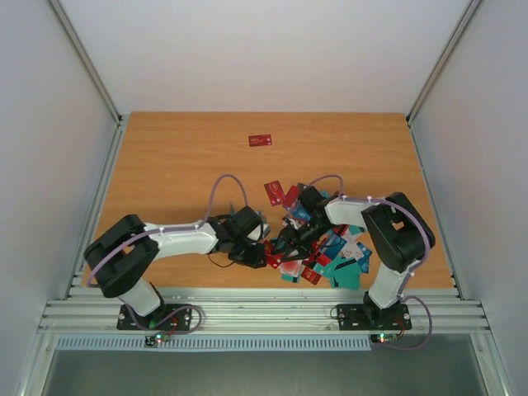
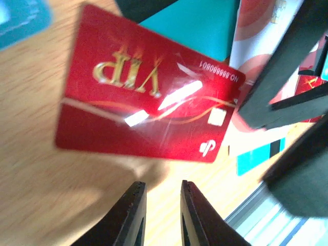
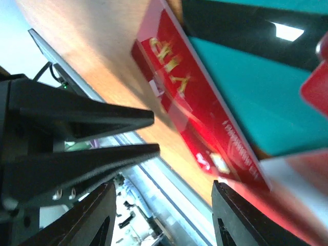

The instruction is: Put the credit cards into the card holder

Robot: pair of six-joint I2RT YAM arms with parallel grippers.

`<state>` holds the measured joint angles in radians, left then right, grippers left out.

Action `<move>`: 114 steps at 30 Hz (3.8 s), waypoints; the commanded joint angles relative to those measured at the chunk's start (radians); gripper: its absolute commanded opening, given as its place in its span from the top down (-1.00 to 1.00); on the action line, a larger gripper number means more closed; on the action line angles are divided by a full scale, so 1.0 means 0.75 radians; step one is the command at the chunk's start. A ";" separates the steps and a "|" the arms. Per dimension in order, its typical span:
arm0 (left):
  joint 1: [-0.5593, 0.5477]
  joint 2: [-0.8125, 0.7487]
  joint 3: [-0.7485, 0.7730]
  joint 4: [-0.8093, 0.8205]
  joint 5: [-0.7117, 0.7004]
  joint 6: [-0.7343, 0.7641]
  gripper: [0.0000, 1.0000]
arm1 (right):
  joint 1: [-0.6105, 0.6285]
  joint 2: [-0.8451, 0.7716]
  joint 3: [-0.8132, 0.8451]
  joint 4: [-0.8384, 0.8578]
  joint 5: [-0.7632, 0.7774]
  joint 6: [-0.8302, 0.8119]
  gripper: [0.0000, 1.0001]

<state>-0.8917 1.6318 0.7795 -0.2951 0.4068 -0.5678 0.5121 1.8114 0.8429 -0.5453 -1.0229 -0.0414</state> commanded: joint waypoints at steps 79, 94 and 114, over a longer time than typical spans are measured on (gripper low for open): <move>0.085 0.101 0.447 -0.323 0.226 0.093 0.43 | -0.035 -0.593 -0.642 0.815 0.426 0.714 0.64; 0.114 0.462 0.480 -0.286 0.118 0.265 0.44 | -0.036 -0.480 -0.651 1.000 0.377 0.759 0.63; 0.187 0.391 0.288 -0.012 0.369 0.095 0.44 | -0.028 -0.312 -0.580 1.217 0.345 0.800 0.98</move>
<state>-0.7460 1.9106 1.0546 -0.3248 0.6868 -0.4511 0.4873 1.5585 0.3695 0.2691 -0.8139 0.5274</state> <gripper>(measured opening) 0.278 0.031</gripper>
